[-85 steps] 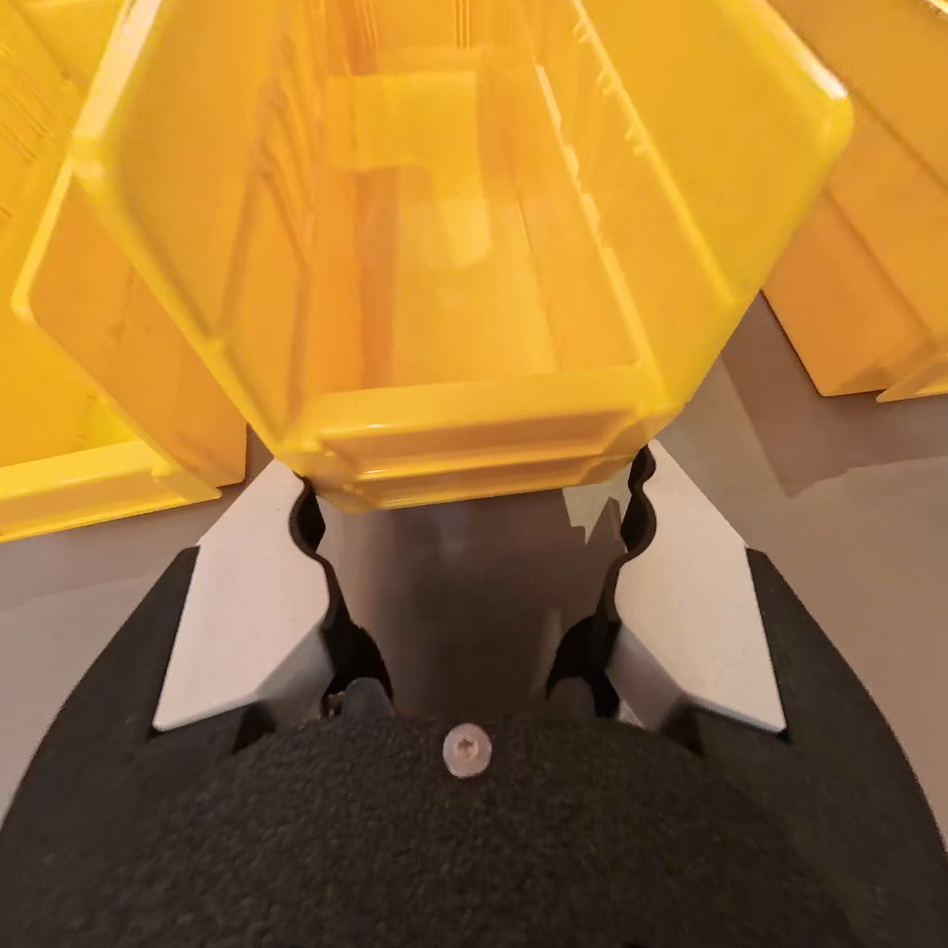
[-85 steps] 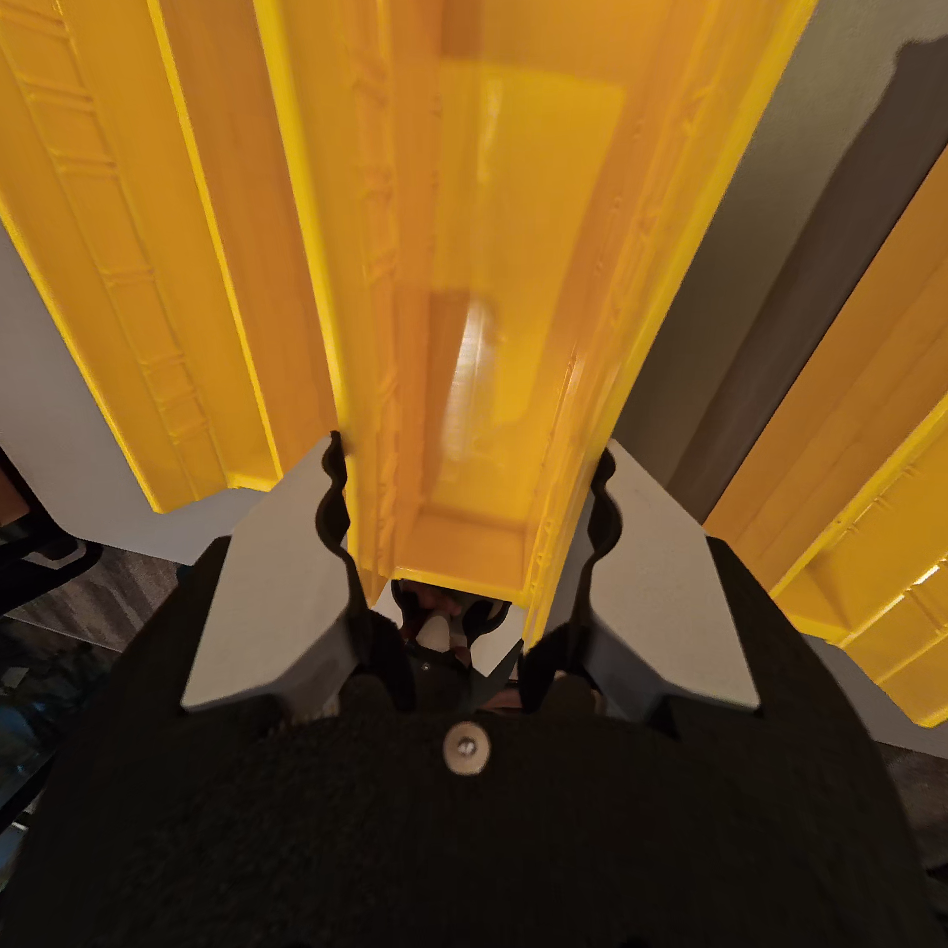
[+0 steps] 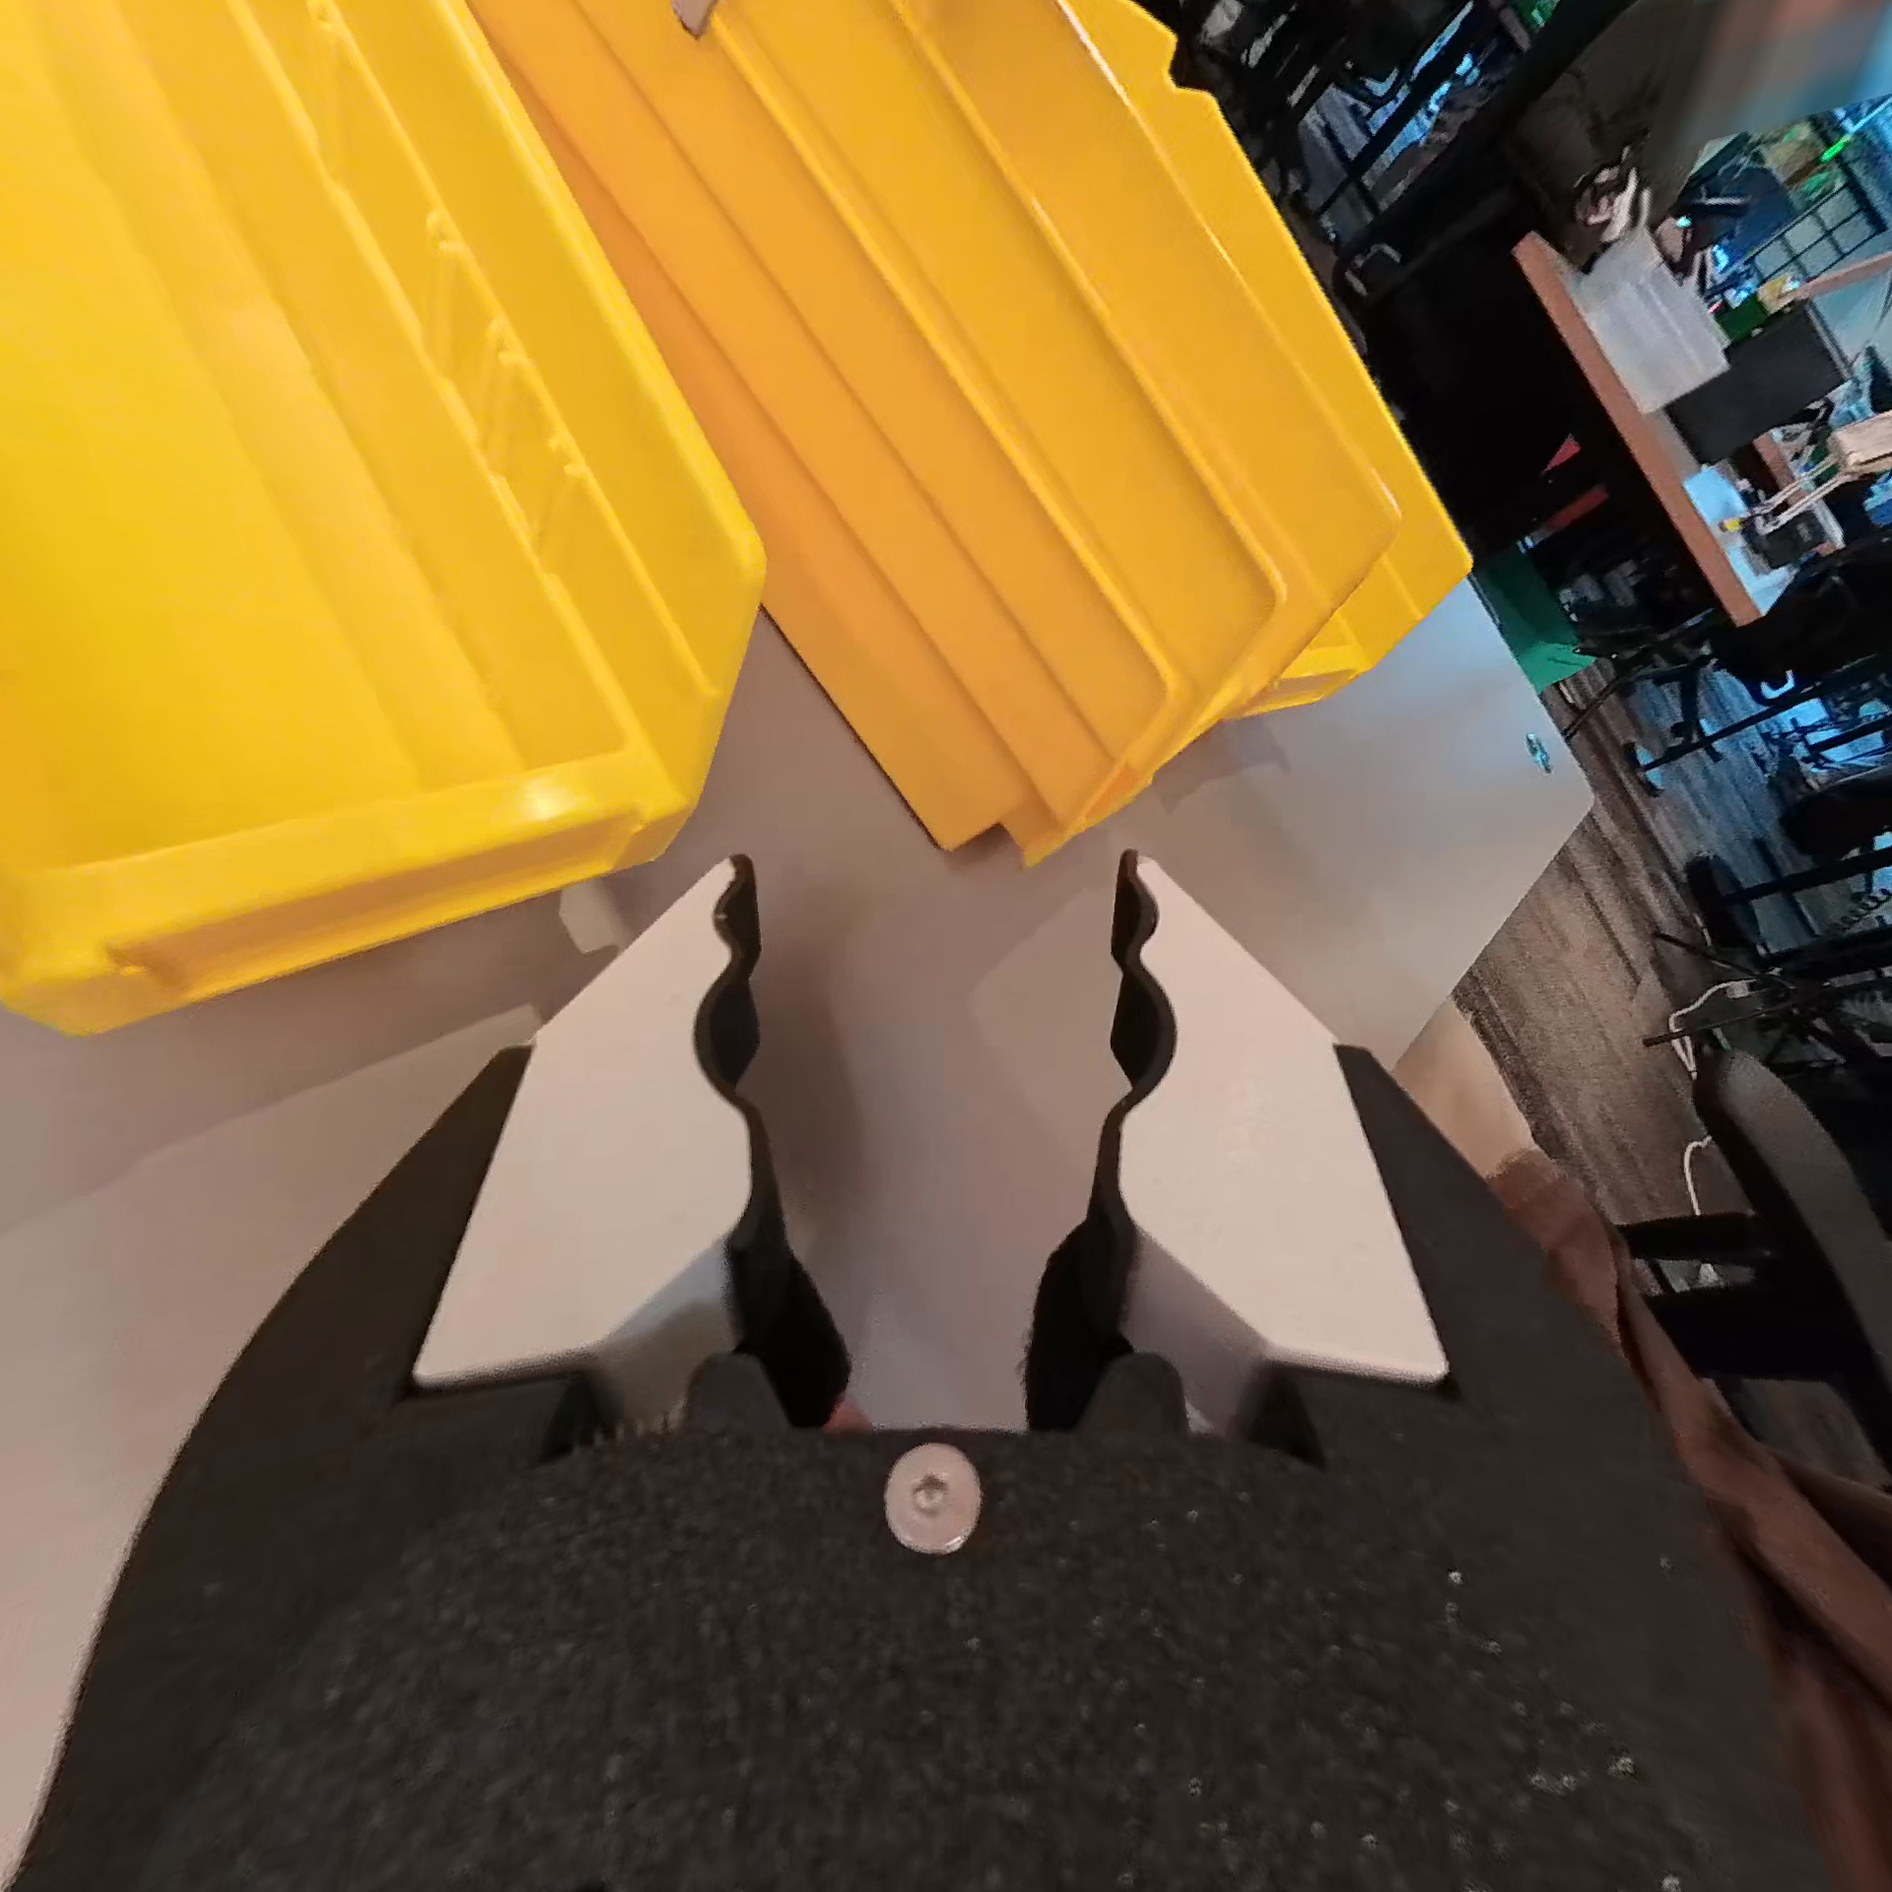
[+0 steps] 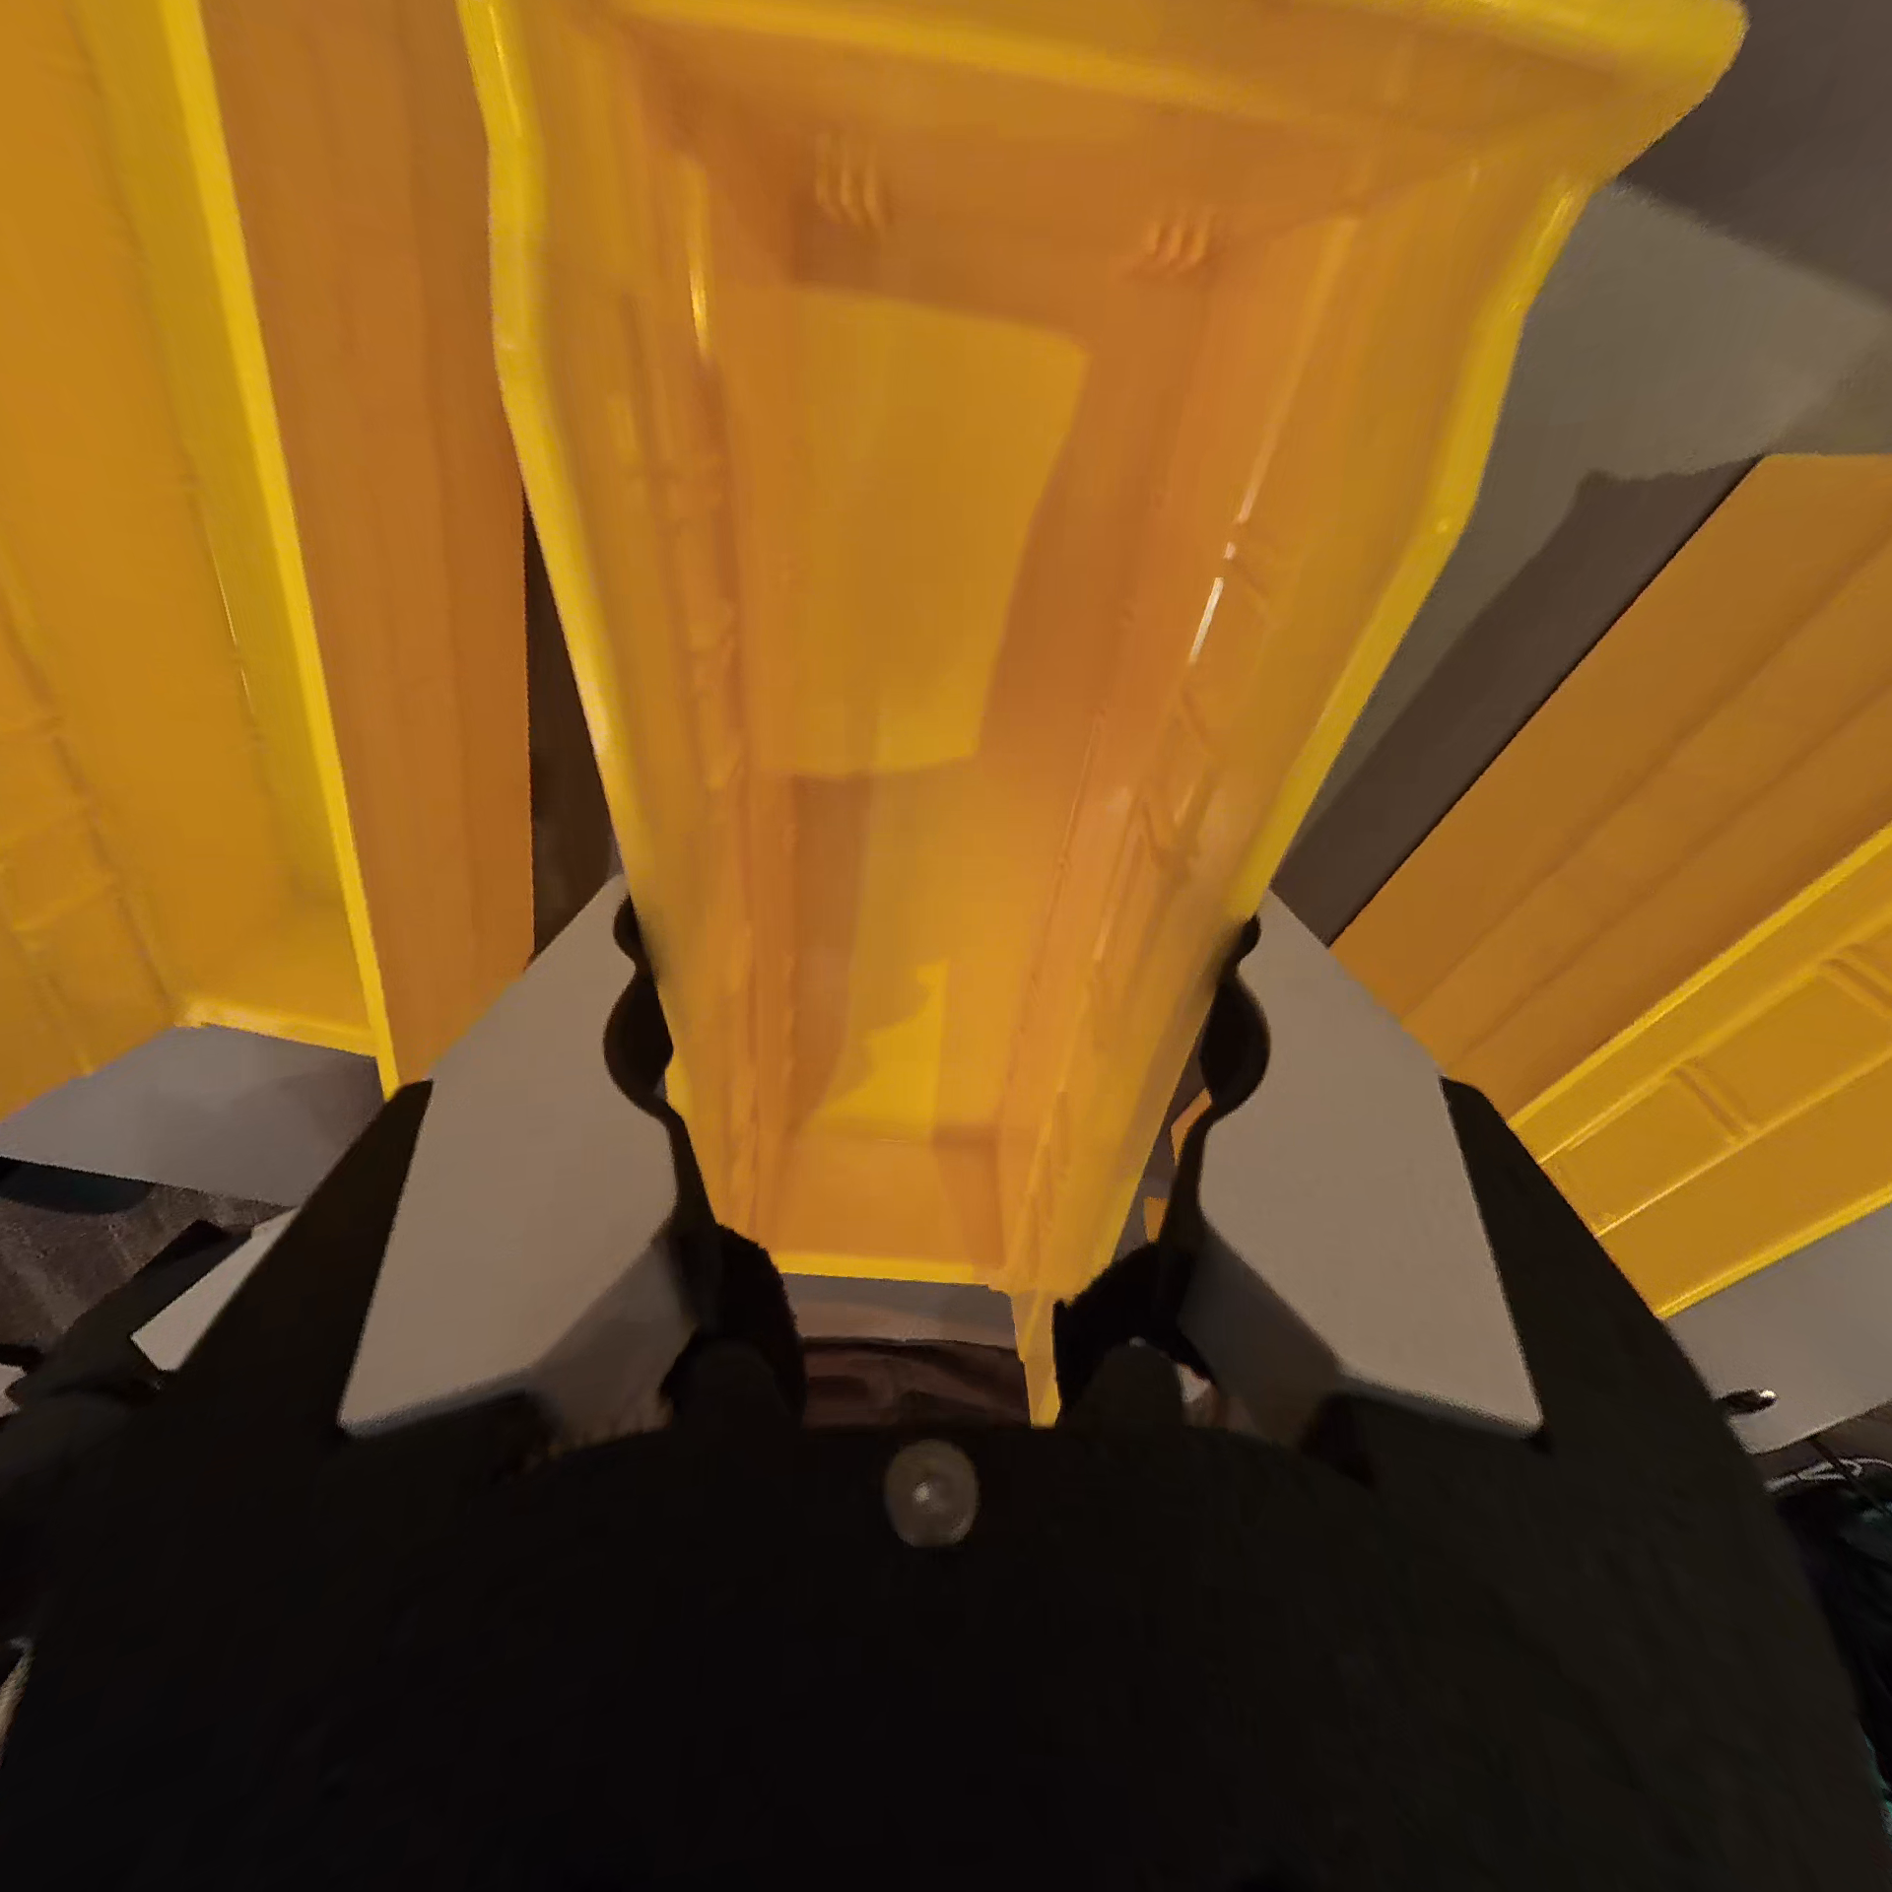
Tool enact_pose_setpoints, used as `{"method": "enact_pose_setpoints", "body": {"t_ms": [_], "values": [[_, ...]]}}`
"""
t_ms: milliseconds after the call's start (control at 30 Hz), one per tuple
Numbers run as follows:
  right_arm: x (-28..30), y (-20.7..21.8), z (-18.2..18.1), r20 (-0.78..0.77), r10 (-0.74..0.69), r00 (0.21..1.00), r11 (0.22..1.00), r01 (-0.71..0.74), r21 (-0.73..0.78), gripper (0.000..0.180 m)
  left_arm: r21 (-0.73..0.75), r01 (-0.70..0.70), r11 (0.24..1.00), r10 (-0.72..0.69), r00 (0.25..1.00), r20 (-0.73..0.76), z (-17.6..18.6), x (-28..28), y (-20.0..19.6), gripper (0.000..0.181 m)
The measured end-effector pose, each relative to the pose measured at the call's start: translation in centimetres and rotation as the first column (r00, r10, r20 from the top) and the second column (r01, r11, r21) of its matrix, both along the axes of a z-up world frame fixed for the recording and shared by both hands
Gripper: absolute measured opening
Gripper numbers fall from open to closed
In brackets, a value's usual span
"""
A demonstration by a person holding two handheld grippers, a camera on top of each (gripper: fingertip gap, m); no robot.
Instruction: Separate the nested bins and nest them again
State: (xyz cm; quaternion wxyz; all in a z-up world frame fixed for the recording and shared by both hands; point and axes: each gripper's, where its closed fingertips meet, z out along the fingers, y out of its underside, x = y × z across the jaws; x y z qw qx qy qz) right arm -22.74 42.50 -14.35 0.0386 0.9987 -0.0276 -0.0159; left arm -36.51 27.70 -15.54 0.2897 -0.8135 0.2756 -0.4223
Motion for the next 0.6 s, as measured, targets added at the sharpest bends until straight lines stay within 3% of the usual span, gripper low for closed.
{"method": "enact_pose_setpoints", "body": {"t_ms": [400,600], "values": [[0.5,-1.9,5.2,-0.006,0.003,1.0,0.996,-0.004,-0.085,0.103,0.007,0.038,0.999,-0.038,0.999,-0.024,-0.3,1.1,-0.7,0.066],[0.3,-1.9,2.4,-0.017,-0.016,1.0,0.997,0.015,-0.074,0.105,0.025,0.053,0.998,-0.052,0.998,-0.041,-0.4,1.2,-1.1,0.066]]}}
